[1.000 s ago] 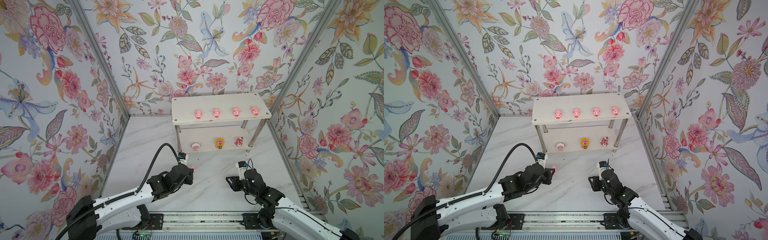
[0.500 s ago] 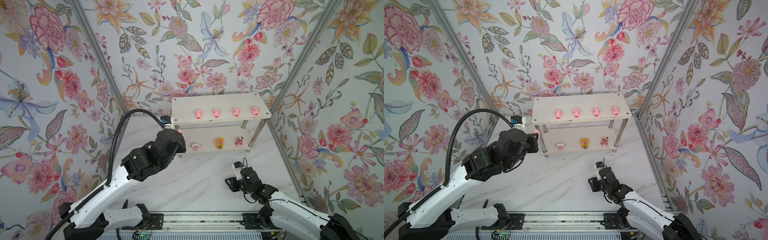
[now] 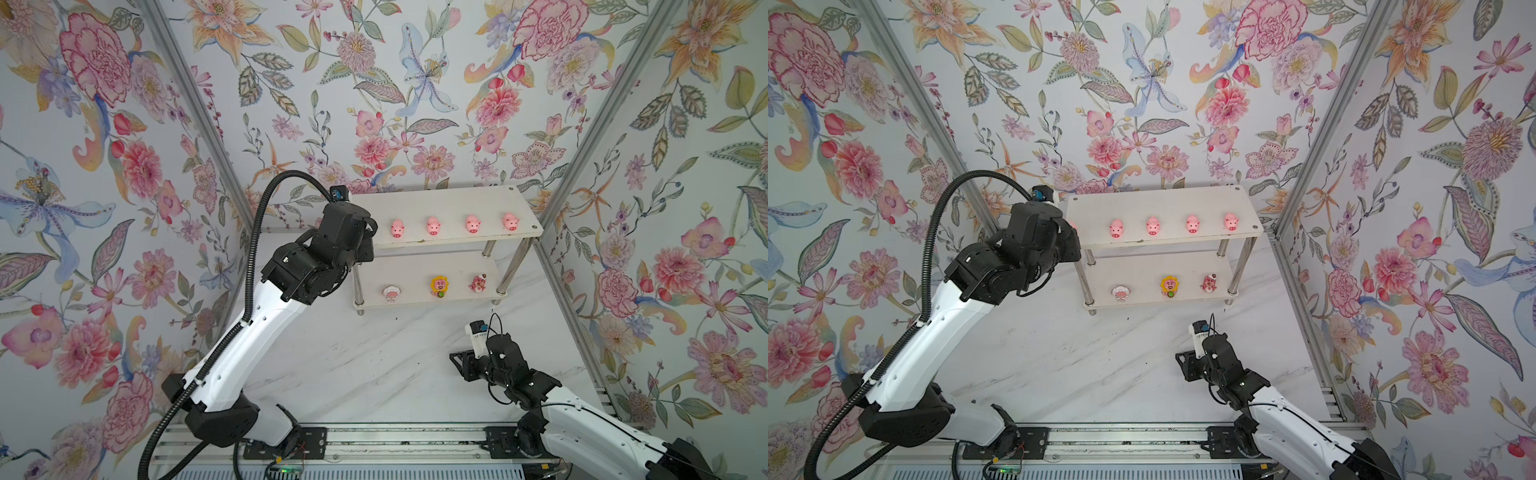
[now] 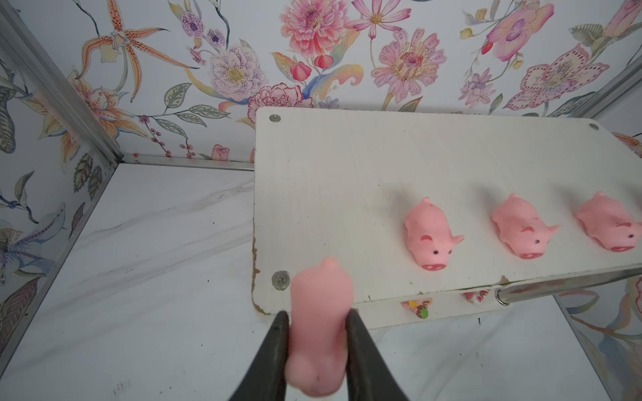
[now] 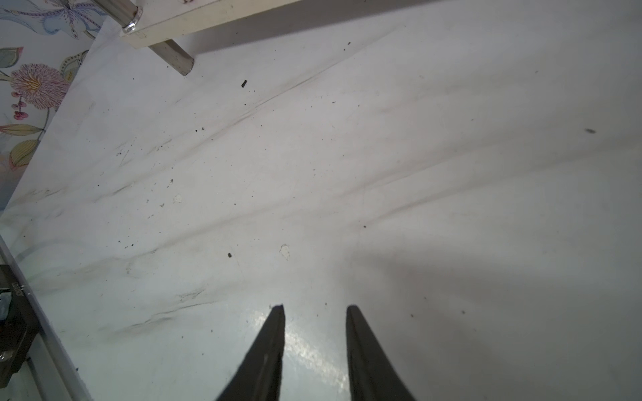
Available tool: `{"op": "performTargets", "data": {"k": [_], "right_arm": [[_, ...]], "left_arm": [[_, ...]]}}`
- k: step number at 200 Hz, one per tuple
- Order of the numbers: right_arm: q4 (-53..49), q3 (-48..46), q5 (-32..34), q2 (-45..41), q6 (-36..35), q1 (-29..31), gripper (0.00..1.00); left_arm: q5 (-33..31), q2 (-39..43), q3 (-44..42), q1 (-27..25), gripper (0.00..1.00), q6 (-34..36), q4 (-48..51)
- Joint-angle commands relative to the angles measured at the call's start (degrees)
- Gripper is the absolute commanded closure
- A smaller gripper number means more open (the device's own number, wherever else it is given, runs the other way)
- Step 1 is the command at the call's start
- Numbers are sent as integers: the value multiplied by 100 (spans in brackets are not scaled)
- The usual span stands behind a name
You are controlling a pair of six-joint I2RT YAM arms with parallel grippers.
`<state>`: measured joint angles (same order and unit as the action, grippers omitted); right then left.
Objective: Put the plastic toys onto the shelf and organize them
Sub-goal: 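Raise the held pig with the left gripper up over the top tier, then lower the pig onto the top tier beside the other pigs and release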
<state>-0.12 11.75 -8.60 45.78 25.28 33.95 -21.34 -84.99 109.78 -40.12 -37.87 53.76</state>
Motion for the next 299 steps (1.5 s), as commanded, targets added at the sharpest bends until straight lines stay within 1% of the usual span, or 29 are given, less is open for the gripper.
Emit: {"op": "performTargets", "data": {"k": [1,33,36,44,86,134,150,163,217,233,258,278,287,299], "right_arm": [[62,-144,-46,-144,-32,-61,67],[74,-146,-98,-126,-17,-97,67],[75,-144,-102,-115,-16,-98,67],[82,-135,-117,-93,-20,-92,67],[99,-133,-108,-54,-10,-115,68],[98,-140,-107,-65,-10,-117,68],[105,-145,-124,-64,-14,-115,68],[99,-146,-123,-74,-14,-118,67],[100,-163,-114,-106,2,-134,67],[95,-162,-115,-104,-1,-135,67],[78,-164,-79,-119,4,-151,66],[48,-156,-51,-161,23,-174,64],[30,-164,-31,-180,37,-196,63],[4,-170,-8,-214,60,-228,62]], "left_arm": [[408,-183,215,189,70,271,76],[742,-405,326,390,70,341,-48],[769,-593,344,404,70,340,-46],[813,-717,421,434,69,356,-36],[869,-951,554,478,68,368,-32],[653,-924,469,529,66,334,14],[643,-879,397,538,62,316,-19],[640,-853,361,549,56,296,-32],[649,-782,280,548,42,267,-102],[649,-791,416,562,38,300,-38],[585,-743,866,558,30,412,138],[537,-508,903,556,28,579,26],[452,-159,700,560,28,592,-86],[441,229,200,557,29,675,-374]]}}
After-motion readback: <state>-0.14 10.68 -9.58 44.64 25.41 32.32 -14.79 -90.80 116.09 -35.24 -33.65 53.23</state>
